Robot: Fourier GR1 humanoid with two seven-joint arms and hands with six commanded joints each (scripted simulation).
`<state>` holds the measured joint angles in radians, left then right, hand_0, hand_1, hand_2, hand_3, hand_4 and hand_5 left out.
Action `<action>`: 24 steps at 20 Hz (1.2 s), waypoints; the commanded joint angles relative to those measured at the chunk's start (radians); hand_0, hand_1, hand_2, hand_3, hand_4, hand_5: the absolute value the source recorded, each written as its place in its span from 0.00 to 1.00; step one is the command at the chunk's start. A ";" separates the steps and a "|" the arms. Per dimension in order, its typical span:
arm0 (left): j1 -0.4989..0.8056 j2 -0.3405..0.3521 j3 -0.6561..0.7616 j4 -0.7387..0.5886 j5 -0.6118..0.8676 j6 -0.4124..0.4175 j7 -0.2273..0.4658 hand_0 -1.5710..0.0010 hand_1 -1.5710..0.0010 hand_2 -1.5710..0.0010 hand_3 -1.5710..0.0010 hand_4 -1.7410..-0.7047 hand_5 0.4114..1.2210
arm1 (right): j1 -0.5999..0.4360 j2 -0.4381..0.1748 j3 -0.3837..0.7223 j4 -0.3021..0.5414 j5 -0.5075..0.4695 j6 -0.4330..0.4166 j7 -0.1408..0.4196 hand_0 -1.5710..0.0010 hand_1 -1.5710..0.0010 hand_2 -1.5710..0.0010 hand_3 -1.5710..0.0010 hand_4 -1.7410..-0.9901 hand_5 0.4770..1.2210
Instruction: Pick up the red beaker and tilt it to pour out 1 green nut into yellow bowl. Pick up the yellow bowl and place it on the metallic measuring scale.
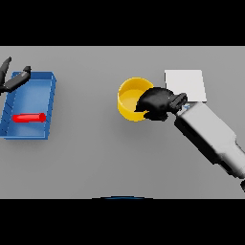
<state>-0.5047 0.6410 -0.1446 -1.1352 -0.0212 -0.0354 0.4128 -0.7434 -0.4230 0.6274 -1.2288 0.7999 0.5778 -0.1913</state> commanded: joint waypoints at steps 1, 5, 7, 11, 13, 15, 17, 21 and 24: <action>-0.008 -0.007 -0.003 0.008 -0.002 0.001 -0.002 1.00 1.00 1.00 1.00 0.93 0.36 | 0.001 -0.009 -0.009 -0.018 -0.004 0.007 0.013 0.01 0.01 0.08 0.23 0.01 1.00; -0.004 -0.002 0.009 0.002 0.013 -0.002 -0.002 1.00 1.00 1.00 1.00 0.91 0.36 | 0.051 -0.054 -0.024 -0.126 -0.004 0.029 0.062 0.00 0.00 0.05 0.25 0.00 1.00; -0.001 -0.012 0.005 -0.010 0.016 0.001 -0.001 1.00 1.00 1.00 1.00 0.91 0.36 | 0.059 -0.062 -0.050 -0.150 -0.013 0.032 0.088 0.03 0.00 0.03 0.25 0.00 1.00; 0.012 -0.008 0.018 -0.031 0.040 -0.001 0.030 1.00 1.00 1.00 1.00 0.88 0.38 | 0.038 -0.108 -0.104 -0.114 -0.008 -0.007 0.098 0.01 0.00 0.04 0.25 0.00 1.00; 0.014 -0.004 0.019 -0.051 0.044 0.002 0.045 1.00 1.00 1.00 1.00 0.87 0.40 | 0.034 -0.132 -0.131 -0.073 -0.004 -0.056 0.072 0.01 0.00 0.03 0.26 0.00 1.00; 0.007 -0.008 0.017 -0.048 0.045 0.000 0.058 1.00 1.00 1.00 1.00 0.87 0.40 | 0.008 -0.138 -0.148 -0.016 0.007 -0.100 0.070 0.01 0.00 0.02 0.27 0.00 1.00; 0.024 0.000 0.018 -0.064 0.044 0.003 0.055 1.00 1.00 1.00 1.00 0.86 0.41 | -0.004 -0.150 -0.163 0.041 0.017 -0.139 0.058 0.00 0.00 0.01 0.27 0.00 1.00; 0.024 0.002 0.022 -0.088 0.051 0.010 0.093 1.00 1.00 1.00 1.00 0.86 0.43 | -0.029 -0.139 -0.187 0.183 0.026 -0.200 0.059 0.00 0.00 0.01 0.27 0.00 1.00; 0.031 0.002 0.020 -0.097 0.052 0.013 0.113 1.00 1.00 1.00 1.00 0.85 0.45 | -0.064 -0.131 -0.205 0.296 0.043 -0.243 0.046 0.00 0.00 0.03 0.26 0.00 1.00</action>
<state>-0.4736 0.6430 -0.1247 -1.2322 0.0311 -0.0225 0.5264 -0.8067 -0.5541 0.4222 -0.9318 0.8447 0.3348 -0.1410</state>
